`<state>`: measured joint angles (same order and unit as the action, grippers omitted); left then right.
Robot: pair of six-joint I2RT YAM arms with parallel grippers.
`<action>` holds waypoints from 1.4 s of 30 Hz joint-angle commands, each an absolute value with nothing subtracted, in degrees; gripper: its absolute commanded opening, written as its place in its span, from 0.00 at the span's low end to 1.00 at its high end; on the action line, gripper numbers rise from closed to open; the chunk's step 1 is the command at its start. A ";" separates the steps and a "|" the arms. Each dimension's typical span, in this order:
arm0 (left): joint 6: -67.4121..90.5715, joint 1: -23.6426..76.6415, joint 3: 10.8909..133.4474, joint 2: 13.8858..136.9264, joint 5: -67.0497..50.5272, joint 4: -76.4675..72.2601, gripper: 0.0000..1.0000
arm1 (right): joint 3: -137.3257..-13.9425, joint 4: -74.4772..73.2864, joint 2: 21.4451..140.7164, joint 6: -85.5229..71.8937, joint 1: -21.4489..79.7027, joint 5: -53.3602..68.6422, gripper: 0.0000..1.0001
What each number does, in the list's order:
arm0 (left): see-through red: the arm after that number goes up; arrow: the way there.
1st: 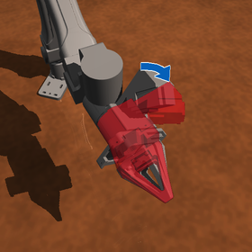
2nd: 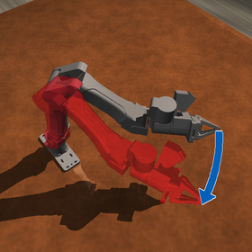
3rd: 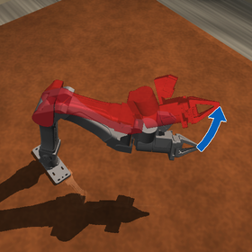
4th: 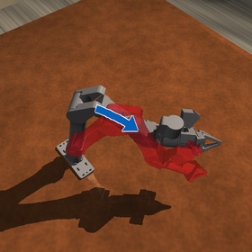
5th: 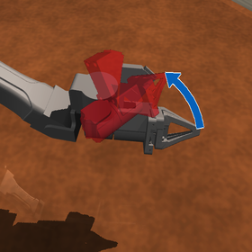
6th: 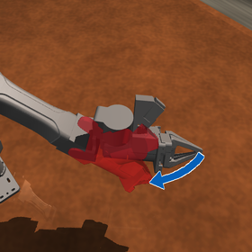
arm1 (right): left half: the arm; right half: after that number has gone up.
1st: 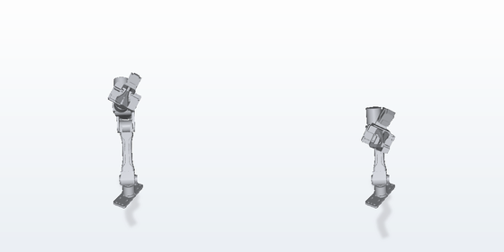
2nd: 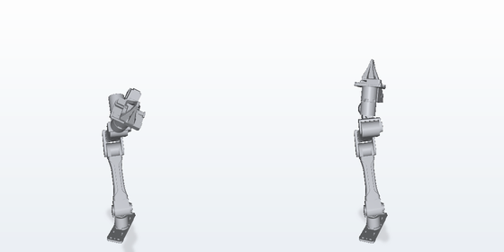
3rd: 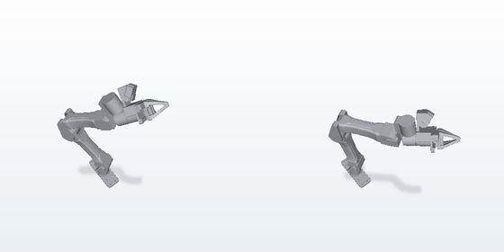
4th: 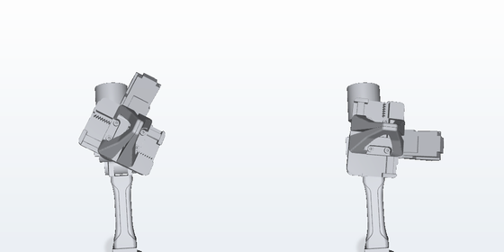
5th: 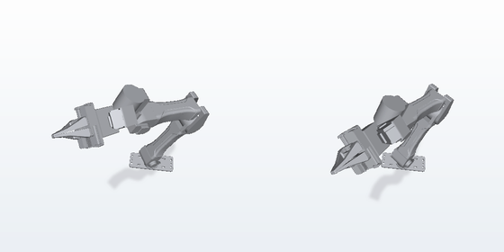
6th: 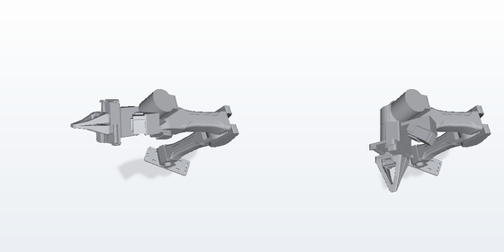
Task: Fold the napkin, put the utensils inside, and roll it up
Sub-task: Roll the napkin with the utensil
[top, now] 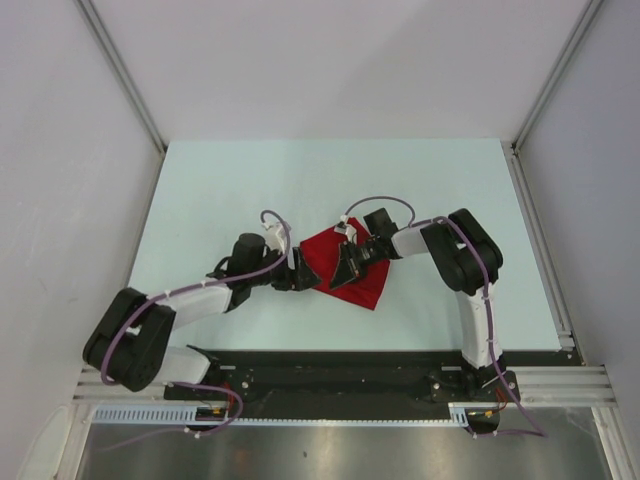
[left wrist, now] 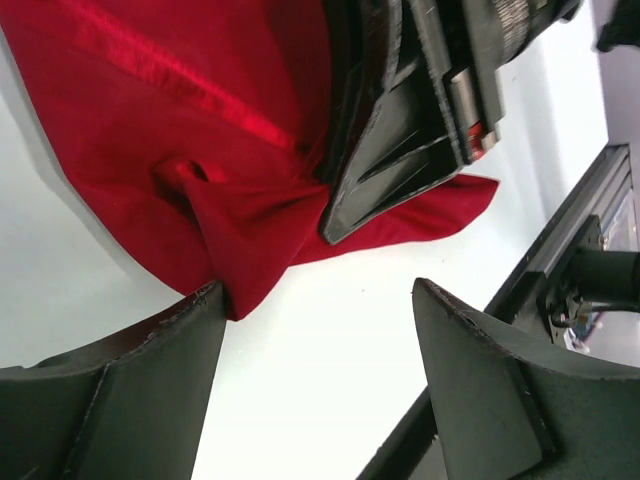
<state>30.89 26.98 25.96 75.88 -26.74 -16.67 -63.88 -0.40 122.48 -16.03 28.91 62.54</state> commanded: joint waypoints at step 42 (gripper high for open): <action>33.84 35.33 34.37 79.02 -15.91 -17.39 0.81 | -61.17 -3.34 125.68 -15.47 27.69 50.89 0.12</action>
<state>36.49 35.40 32.42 79.35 -19.75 -12.91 -63.59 -0.60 122.58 -18.13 28.53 62.39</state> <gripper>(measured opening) 0.812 0.119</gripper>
